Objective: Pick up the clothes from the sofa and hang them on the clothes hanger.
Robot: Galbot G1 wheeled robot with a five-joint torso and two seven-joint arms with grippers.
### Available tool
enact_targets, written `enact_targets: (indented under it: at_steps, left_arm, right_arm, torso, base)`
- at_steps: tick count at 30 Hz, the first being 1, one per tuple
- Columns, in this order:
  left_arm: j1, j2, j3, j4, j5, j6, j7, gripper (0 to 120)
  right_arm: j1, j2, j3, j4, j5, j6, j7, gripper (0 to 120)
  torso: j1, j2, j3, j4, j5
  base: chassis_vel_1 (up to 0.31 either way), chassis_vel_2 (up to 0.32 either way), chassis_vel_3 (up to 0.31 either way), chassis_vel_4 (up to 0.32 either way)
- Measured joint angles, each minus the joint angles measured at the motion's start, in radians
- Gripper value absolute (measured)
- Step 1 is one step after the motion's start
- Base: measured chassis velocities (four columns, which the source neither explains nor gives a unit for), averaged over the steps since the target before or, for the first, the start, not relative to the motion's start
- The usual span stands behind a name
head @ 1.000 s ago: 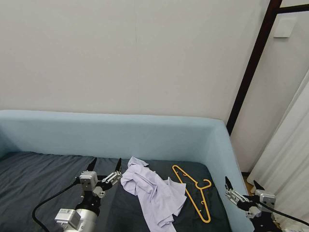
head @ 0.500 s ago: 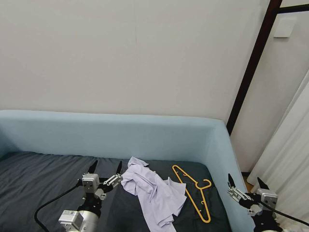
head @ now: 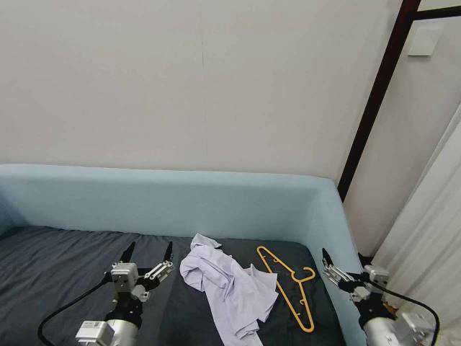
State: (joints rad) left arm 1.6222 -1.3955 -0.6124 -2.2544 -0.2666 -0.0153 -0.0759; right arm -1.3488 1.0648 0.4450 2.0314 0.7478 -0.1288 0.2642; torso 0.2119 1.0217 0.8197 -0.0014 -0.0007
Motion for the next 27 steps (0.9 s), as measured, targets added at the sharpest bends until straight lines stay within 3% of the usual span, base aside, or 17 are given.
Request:
enact_targets:
  at_steps: [3, 8, 13, 16, 18, 22, 27]
  left_arm:
    - [0.028, -0.008, -0.047, 0.002, -0.002, -0.005, -0.001, 100]
    - [0.053, -0.013, -0.102, 0.018, 0.003, -0.012, 0.001, 100]
    - [0.078, -0.021, -0.159, 0.039, 0.004, -0.024, 0.005, 100]
    - [0.091, -0.027, -0.192, 0.049, 0.003, -0.034, 0.005, 100]
    - [0.094, -0.027, -0.199, 0.050, 0.003, -0.036, 0.005, 100]
    - [0.101, -0.032, -0.225, 0.052, 0.002, -0.042, 0.006, 100]
    - [0.101, -0.033, -0.241, 0.054, -0.001, -0.045, 0.006, 100]
  right_arm:
    - [0.158, -0.016, -0.109, -0.116, 0.118, -0.092, 0.053, 100]
    - [0.302, 0.013, -0.223, -0.254, 0.240, -0.207, 0.094, 100]
    - [0.425, 0.068, -0.319, -0.456, 0.269, -0.251, -0.037, 100]
    - [0.503, 0.120, -0.355, -0.612, 0.219, -0.236, -0.158, 100]
    - [0.519, 0.132, -0.360, -0.646, 0.203, -0.227, -0.186, 100]
    - [0.590, 0.205, -0.391, -0.855, 0.012, -0.115, -0.397, 100]
    - [0.620, 0.256, -0.407, -0.997, -0.169, -0.071, -0.485, 100]
  torso:
    - [0.000, 0.000, 0.000, 0.0004, 0.0002]
    - [0.000, 0.000, 0.000, 0.0004, 0.0001]
    - [0.000, 0.000, 0.000, 0.0001, -0.0001]
    - [0.000, 0.000, 0.000, 0.0004, 0.0001]
    - [0.000, 0.000, 0.000, 0.0003, -0.0001]
    - [0.000, 0.000, 0.000, 0.0003, 0.0000]
    - [0.000, 0.000, 0.000, 0.0000, 0.0001]
  base:
    - [0.000, 0.000, 0.000, 0.000]
    - [0.000, 0.000, 0.000, 0.000]
    - [0.000, 0.000, 0.000, 0.000]
    - [0.000, 0.000, 0.000, 0.000]
    - [0.000, 0.000, 0.000, 0.000]
    - [0.000, 0.000, 0.000, 0.000]
    - [0.000, 0.000, 0.000, 0.000]
